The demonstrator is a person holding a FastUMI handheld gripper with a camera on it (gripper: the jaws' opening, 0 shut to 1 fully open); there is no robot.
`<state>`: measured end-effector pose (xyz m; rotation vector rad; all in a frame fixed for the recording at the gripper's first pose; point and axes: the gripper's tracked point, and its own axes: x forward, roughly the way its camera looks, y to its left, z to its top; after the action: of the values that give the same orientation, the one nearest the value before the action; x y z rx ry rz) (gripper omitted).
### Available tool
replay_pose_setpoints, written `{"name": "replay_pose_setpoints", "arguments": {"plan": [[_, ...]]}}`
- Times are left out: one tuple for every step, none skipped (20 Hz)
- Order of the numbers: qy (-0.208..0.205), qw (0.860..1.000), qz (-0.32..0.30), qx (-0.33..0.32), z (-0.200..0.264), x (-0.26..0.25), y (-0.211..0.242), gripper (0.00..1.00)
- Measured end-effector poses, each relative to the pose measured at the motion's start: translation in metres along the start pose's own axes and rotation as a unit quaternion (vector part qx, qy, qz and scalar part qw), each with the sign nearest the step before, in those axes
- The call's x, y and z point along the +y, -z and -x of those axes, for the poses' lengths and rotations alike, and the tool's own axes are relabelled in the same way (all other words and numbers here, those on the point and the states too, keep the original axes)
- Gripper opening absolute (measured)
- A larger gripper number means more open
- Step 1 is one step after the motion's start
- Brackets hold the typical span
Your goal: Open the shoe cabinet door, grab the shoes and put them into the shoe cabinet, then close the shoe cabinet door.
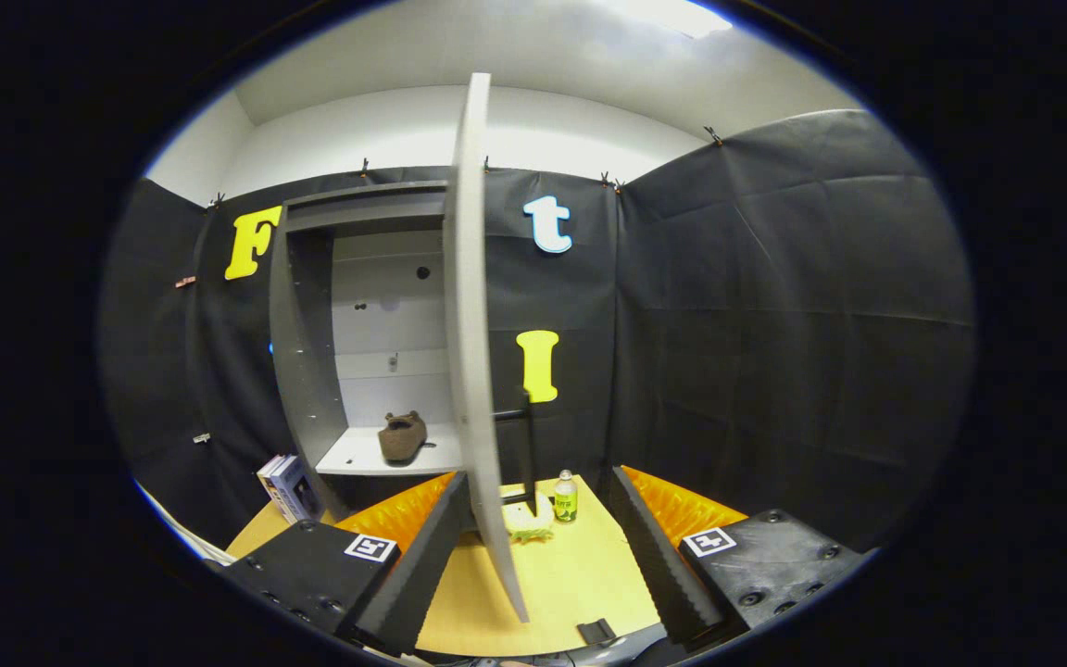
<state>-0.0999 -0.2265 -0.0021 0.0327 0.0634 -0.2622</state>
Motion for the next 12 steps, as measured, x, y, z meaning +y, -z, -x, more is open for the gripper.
{"name": "replay_pose_setpoints", "arguments": {"plan": [[-0.002,1.000,-0.003,0.000,-0.015,-0.007,-0.002,0.96],[-0.006,1.000,-0.005,0.001,-0.026,-0.010,0.000,0.96],[-0.011,1.000,-0.006,-0.001,-0.031,-0.015,-0.001,0.96],[-0.015,1.000,-0.007,-0.003,-0.042,-0.018,-0.001,0.96],[-0.022,1.000,-0.008,-0.003,-0.048,-0.020,0.001,0.96],[-0.029,1.000,-0.011,-0.002,-0.055,-0.022,0.002,0.97],[-0.036,0.999,-0.014,0.000,-0.062,-0.022,0.003,0.97],[-0.040,0.999,-0.016,0.003,-0.062,-0.022,0.006,0.97],[-0.045,0.999,-0.017,0.006,-0.066,-0.023,0.007,0.97],[-0.050,0.999,-0.018,0.008,-0.073,-0.025,0.007,0.97],[-0.056,0.998,-0.019,0.010,-0.083,-0.024,0.006,0.97],[-0.061,0.998,-0.019,0.011,-0.090,-0.022,0.006,0.97]]}}
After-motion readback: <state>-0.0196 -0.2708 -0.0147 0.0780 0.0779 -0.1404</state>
